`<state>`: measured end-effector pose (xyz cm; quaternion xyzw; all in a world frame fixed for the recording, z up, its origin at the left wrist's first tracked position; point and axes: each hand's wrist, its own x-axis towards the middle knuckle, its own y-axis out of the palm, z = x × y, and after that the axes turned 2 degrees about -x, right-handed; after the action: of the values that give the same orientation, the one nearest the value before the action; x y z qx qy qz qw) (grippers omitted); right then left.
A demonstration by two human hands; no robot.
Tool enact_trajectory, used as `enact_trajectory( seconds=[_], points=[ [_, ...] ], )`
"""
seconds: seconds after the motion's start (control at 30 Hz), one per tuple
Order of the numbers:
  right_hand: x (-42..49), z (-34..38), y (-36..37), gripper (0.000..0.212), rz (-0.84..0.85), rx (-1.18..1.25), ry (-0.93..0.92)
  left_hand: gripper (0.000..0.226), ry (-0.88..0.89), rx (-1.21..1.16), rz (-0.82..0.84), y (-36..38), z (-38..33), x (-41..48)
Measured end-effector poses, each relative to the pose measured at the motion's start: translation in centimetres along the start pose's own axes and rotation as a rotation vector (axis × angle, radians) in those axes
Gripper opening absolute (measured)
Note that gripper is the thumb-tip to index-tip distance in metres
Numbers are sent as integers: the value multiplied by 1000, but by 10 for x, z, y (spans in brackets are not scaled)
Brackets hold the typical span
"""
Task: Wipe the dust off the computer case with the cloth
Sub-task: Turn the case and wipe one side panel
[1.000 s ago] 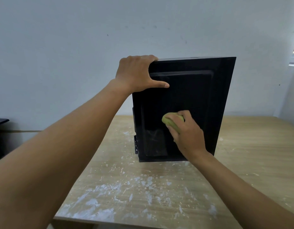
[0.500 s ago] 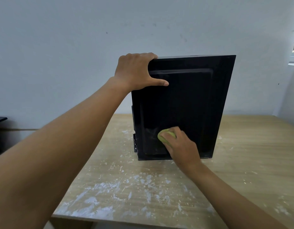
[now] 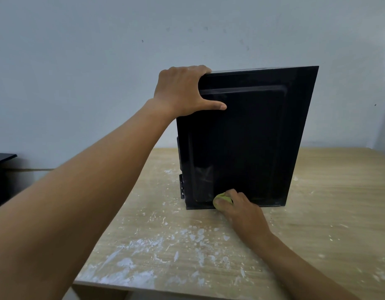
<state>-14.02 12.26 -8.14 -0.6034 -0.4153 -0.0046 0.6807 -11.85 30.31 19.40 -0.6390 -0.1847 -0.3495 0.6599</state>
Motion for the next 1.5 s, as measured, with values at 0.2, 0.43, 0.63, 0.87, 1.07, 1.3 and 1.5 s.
enact_trajectory(
  seconds=[0.2,0.43,0.63,0.87,1.07,1.3,1.5],
  points=[
    [30,6,-25,37,-154,115,55,93,0,6,6,-1,-1,-1],
    [77,14,-74,25,-360,222,50,94,1,7,6,-1,-1,0],
    [83,16,-75,24,-428,220,45,94,1,8,13,-1,-1,0],
    [54,12,-36,31,-259,84,-12,91,-2,3,15,-1,0,0],
    [27,14,-9,57,-133,20,-70,90,3,-12,9,-2,0,0],
    [14,16,7,56,-54,21,-65,90,5,-35,18,-1,1,0],
    [30,15,-18,32,-197,143,22,79,-6,-167,44,-7,16,3]
  ],
)
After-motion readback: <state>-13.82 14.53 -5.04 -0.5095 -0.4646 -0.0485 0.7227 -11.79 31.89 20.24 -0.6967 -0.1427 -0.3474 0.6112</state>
